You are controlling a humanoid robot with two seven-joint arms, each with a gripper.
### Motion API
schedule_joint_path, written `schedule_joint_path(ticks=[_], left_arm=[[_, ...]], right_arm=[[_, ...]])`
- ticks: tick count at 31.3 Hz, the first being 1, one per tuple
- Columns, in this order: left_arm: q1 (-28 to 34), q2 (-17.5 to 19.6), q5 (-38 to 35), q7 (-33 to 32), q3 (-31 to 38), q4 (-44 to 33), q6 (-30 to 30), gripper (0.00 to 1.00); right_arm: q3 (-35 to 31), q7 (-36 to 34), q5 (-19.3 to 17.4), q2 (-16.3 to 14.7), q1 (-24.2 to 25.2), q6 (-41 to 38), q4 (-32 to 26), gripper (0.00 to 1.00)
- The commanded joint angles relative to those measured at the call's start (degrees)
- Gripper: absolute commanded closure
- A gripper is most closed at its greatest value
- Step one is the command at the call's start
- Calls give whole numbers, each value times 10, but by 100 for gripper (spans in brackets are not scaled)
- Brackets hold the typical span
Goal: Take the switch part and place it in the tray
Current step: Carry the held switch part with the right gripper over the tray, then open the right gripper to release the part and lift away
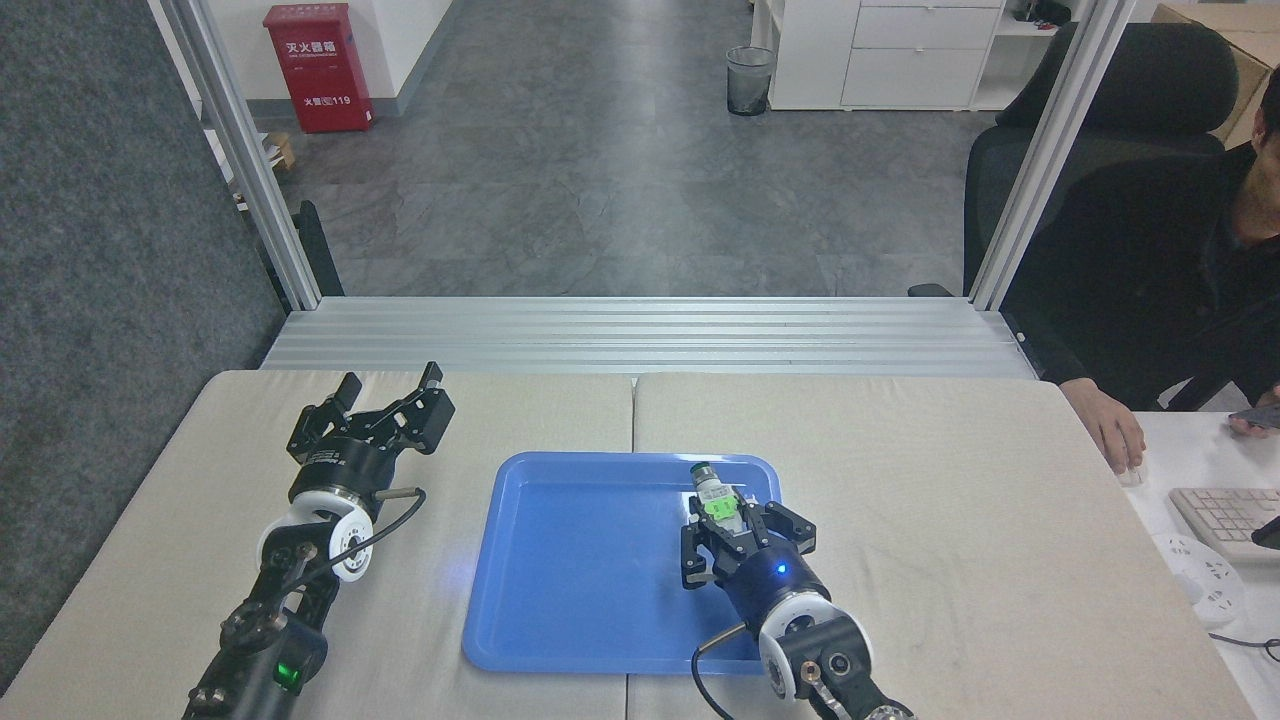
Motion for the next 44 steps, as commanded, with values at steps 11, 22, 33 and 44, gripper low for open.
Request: schedule_joint_path(ticks=[11, 22, 33, 44], left_arm=[[0, 0, 0, 0, 0, 0, 0, 0], [0, 0, 0, 0, 0, 0, 0, 0], [0, 0, 0, 0, 0, 0, 0, 0], [0, 0, 0, 0, 0, 0, 0, 0]], right_arm=[[88, 29, 42, 42, 14, 3, 69, 16], [-27, -40, 38, 82, -32, -1, 56, 2], [-234, -98, -10, -27, -61, -113, 39, 2], [-306, -171, -52, -120, -53, -203, 45, 2]])
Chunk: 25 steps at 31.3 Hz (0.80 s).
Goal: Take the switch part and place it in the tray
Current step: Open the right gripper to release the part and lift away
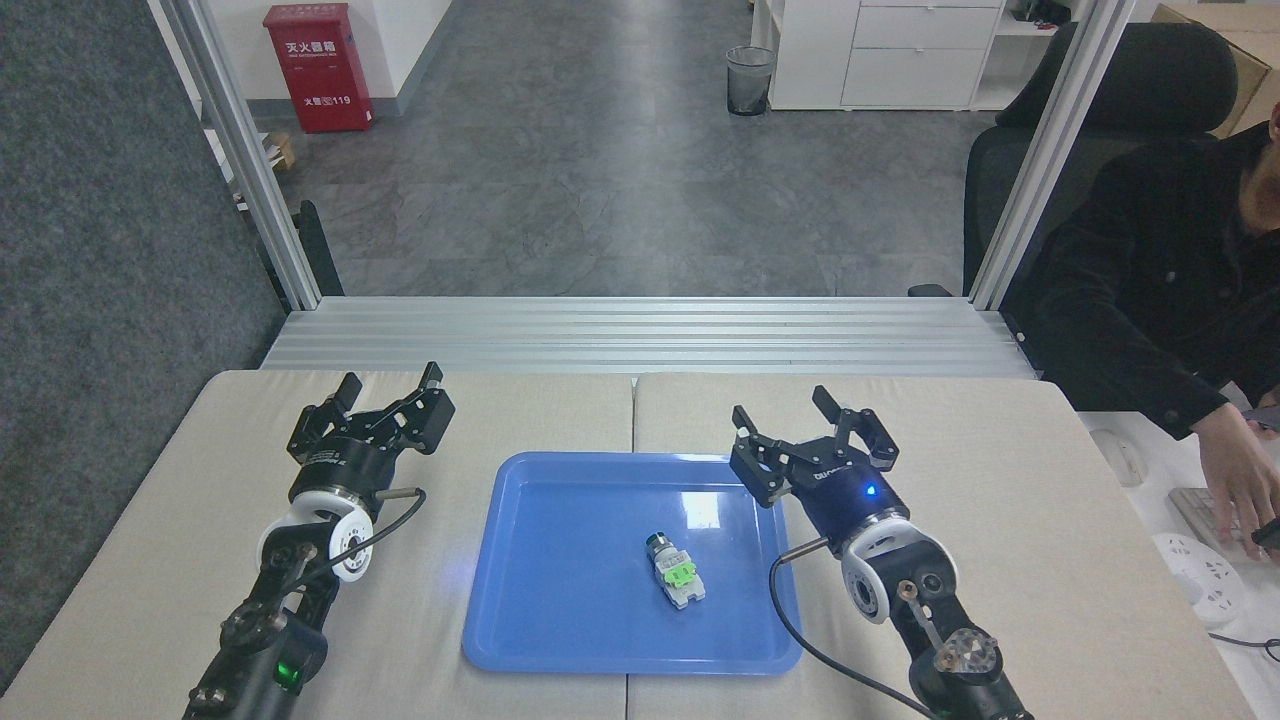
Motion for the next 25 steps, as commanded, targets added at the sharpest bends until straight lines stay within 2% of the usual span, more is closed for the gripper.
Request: schedule_joint_path(ticks=[1, 5, 25], left_arm=[[0, 0, 0, 0, 0, 0, 0, 0], [0, 0, 0, 0, 0, 0, 0, 0], [0, 0, 0, 0, 0, 0, 0, 0]], right_arm=[[-149, -21, -38, -104, 1, -19, 1, 2], [-161, -18, -54, -104, 7, -19, 1, 2], [-161, -17, -54, -99, 15, -19, 0, 2]])
